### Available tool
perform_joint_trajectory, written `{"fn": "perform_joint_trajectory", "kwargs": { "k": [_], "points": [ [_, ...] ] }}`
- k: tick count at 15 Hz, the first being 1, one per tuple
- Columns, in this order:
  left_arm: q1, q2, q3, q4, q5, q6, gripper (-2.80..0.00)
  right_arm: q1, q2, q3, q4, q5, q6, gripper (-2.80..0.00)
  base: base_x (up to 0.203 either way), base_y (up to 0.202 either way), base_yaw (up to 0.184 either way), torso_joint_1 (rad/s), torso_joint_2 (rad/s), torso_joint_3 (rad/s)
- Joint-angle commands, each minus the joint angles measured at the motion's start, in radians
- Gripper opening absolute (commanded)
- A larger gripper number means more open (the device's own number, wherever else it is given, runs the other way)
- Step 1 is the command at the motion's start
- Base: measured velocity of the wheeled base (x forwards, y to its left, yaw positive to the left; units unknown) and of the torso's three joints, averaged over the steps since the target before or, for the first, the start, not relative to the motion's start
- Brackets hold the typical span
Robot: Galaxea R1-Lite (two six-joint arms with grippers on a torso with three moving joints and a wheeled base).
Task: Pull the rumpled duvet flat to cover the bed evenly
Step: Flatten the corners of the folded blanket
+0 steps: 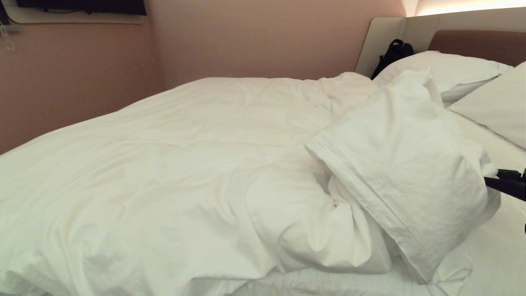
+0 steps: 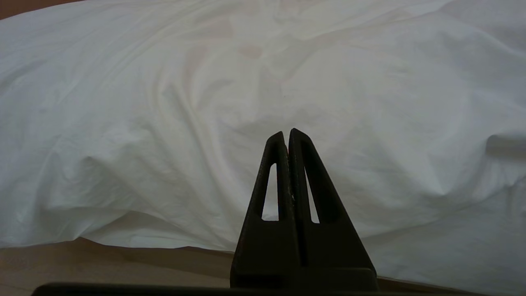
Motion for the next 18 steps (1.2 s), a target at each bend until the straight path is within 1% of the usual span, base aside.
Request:
{"fn": "perform_joint_trajectory", "kwargs": {
  "k": [1, 6, 10, 16, 17, 18],
  "points": [
    [0.0, 0.0, 0.0, -0.001, 0.0, 0.0, -2.8, 0.025, -0.028, 0.022, 0.001, 0.009, -0.004, 0.0, 0.0, 0.0, 0.0, 0.0, 0.0, 0.0],
    [0.0, 0.0, 0.0, -0.001, 0.0, 0.0, -2.8, 0.107, -0.102, 0.09, 0.014, 0.009, -0.002, 0.0, 0.0, 0.0, 0.0, 0.0, 0.0, 0.0],
    [0.0, 0.0, 0.0, -0.001, 0.0, 0.0, -2.8, 0.176, -0.143, 0.104, 0.06, 0.009, 0.0, 0.0, 0.0, 0.0, 0.0, 0.0, 0.0, 0.0],
    [0.0, 0.0, 0.0, -0.001, 0.0, 0.0, -2.8, 0.184, -0.146, 0.107, 0.059, 0.006, 0.002, 0.0, 0.0, 0.0, 0.0, 0.0, 0.0, 0.0],
    [0.0, 0.0, 0.0, -0.001, 0.0, 0.0, -2.8, 0.184, -0.146, 0.106, 0.06, 0.006, 0.002, -2.8, 0.0, 0.0, 0.0, 0.0, 0.0, 0.0],
    [0.0, 0.0, 0.0, -0.001, 0.0, 0.0, -2.8, 0.184, -0.146, 0.106, 0.06, 0.006, 0.004, -2.8, 0.0, 0.0, 0.0, 0.0, 0.0, 0.0]
  ]
}}
